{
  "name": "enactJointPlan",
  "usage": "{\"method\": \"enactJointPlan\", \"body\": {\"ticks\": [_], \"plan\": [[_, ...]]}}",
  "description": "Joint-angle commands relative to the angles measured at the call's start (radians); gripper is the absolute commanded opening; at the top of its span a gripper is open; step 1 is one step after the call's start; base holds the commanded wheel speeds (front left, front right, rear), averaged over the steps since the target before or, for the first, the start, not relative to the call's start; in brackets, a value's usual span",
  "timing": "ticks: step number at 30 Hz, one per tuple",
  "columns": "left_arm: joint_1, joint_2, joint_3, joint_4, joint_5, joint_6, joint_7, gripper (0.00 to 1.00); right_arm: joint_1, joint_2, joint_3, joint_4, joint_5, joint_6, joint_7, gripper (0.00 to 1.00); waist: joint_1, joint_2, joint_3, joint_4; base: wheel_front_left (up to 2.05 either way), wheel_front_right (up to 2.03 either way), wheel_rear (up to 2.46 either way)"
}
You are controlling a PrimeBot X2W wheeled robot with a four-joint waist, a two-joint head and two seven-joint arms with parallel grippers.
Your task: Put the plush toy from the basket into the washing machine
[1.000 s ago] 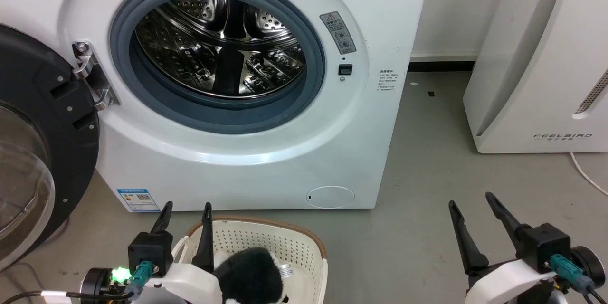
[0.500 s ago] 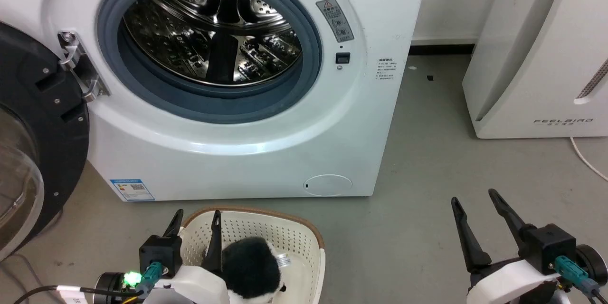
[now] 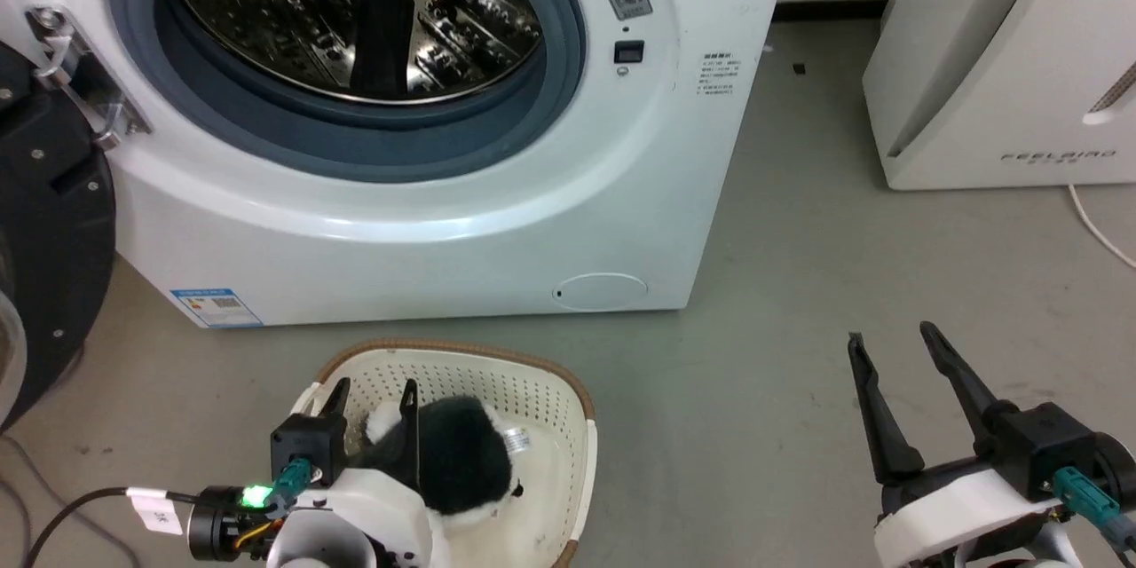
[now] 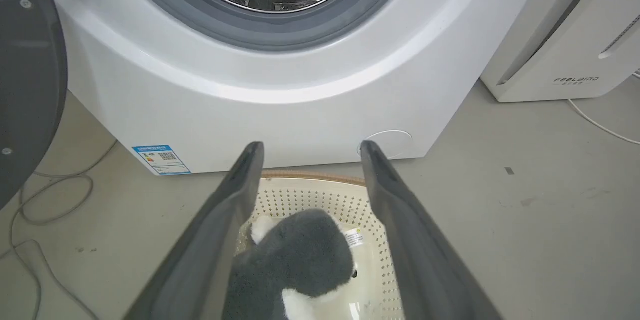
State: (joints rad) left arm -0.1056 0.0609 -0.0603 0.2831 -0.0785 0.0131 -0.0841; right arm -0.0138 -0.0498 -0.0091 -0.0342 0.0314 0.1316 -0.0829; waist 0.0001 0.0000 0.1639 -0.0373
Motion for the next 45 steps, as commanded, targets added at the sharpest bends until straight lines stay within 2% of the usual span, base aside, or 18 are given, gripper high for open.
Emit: {"method": "enactJointPlan", "body": {"ticks": [1,14,37,45], "plan": [[-0.026,0.009,-0.006,0.022,-0.011,-0.006,-0.011,1.0,-0.019,0.0,0.001,-0.008,0.009,0.0,-0.013,1.0,-0.0001,0.0,0.022,-0.004,0.0,0.0,0.0],[-0.109,0.028,-0.016,0.137,-0.027,-0.013,-0.036,1.0,-0.045,0.0,0.001,-0.027,0.019,0.0,-0.038,1.0,-0.0001,0.0,0.117,-0.017,0.0,0.0,0.0],[-0.354,0.103,-0.057,0.499,-0.074,-0.037,-0.074,1.0,-0.096,0.0,0.02,-0.07,0.049,-0.001,-0.088,1.0,-0.0001,0.0,0.33,-0.055,0.0,0.0,0.0],[-0.448,0.132,-0.091,0.614,-0.078,-0.043,-0.032,1.0,-0.117,0.0,0.021,-0.084,0.058,-0.001,-0.105,1.0,-0.0001,0.0,0.418,-0.069,0.0,0.0,0.0]]}}
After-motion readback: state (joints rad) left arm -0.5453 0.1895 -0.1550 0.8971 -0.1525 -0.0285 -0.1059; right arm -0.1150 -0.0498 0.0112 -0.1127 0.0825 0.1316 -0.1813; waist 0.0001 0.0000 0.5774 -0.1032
